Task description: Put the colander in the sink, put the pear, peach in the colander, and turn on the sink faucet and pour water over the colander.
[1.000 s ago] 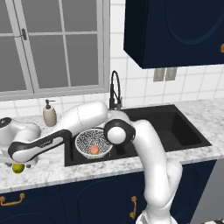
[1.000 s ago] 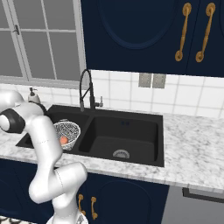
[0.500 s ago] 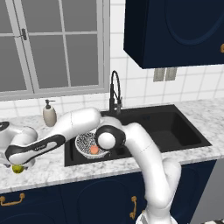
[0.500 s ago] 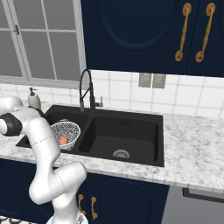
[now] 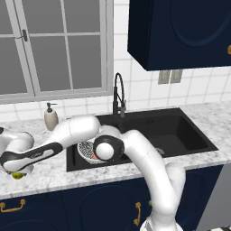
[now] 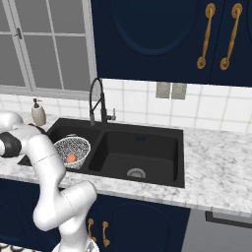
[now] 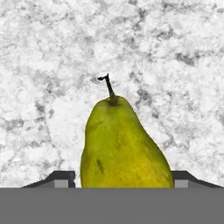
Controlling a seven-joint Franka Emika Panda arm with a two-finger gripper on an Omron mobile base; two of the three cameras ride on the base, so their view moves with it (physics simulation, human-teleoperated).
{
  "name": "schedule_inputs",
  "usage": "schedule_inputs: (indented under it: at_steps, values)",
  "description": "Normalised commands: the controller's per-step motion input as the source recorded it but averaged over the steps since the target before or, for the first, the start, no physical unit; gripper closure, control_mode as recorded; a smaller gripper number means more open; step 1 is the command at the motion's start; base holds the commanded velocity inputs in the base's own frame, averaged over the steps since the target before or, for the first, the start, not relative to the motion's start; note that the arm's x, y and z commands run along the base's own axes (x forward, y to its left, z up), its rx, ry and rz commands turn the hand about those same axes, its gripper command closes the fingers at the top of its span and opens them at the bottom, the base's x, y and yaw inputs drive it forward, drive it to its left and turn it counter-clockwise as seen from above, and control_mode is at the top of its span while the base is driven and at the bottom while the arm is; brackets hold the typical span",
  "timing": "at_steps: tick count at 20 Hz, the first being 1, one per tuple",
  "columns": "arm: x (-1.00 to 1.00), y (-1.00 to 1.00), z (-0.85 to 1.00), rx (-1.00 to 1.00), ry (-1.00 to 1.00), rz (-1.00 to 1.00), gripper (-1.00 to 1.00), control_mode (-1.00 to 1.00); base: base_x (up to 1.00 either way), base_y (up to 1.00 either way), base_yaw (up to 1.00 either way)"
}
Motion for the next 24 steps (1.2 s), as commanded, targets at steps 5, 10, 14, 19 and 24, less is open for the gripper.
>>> schedule_inputs:
  at_steps: [5,10,14,19,24]
  values:
    - [-0.04,-0.7,0.38,-0.01,-0.01,-0.1,1.0,-1.0,0.0,0.0,0.0]
    - [-0.03,-1.0,0.67,0.05,-0.05,-0.06,1.0,-1.0,0.0,0.0,0.0]
    - [-0.08,-1.0,0.21,0.14,-0.07,-0.1,1.0,-1.0,0.0,0.0,0.0]
    - [-0.03,-1.0,-0.21,0.15,-0.11,-0.14,1.0,-1.0,0.0,0.0,0.0]
    - [0.09,-1.0,-0.28,0.17,-0.03,-0.16,1.0,-1.0,0.0,0.0,0.0]
